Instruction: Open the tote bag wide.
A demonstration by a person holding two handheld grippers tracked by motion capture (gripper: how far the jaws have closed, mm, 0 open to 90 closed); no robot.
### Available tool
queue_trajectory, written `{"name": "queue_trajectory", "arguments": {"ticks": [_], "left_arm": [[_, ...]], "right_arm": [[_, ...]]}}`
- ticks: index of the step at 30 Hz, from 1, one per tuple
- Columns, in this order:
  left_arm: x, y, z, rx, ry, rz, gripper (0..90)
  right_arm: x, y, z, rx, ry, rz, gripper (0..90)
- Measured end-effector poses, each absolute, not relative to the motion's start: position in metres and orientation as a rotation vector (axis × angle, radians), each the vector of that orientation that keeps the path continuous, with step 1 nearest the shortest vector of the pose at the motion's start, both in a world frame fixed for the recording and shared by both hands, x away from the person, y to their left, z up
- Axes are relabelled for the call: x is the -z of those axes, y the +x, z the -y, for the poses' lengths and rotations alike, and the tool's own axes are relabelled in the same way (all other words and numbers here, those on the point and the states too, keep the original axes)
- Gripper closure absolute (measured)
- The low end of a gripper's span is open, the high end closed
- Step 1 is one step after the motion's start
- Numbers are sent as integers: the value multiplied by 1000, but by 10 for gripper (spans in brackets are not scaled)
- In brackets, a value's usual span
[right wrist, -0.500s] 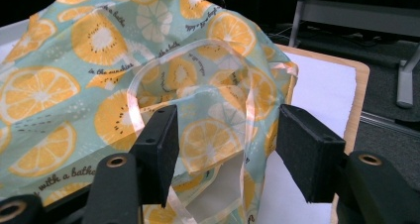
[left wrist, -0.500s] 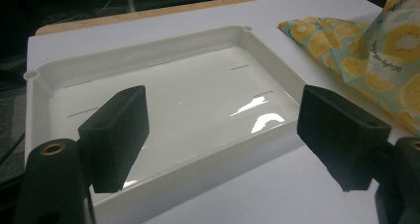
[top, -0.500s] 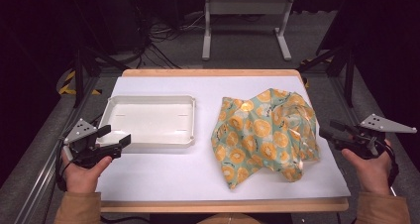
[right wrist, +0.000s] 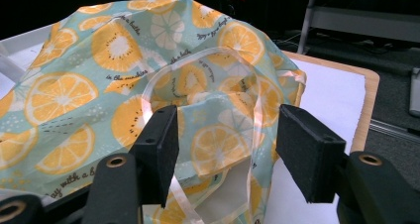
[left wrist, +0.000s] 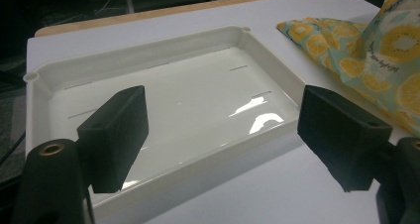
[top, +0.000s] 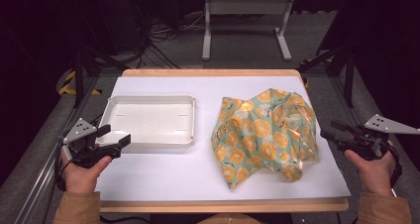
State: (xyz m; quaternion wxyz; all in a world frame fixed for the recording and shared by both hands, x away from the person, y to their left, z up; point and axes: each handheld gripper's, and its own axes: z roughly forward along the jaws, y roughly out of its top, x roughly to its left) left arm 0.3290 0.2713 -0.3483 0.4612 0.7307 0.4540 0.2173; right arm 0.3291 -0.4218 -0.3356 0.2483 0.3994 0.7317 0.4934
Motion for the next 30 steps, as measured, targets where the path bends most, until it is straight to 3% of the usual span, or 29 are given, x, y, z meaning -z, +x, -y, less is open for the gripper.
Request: {"name": "queue_trajectory", "arguments": {"ticks": [30], "left_arm": [[349, 330, -268, -523, 1815, -1110, 202]], "right_arm": [[343, 332, 420, -1290, 1066, -2053, 390]]}}
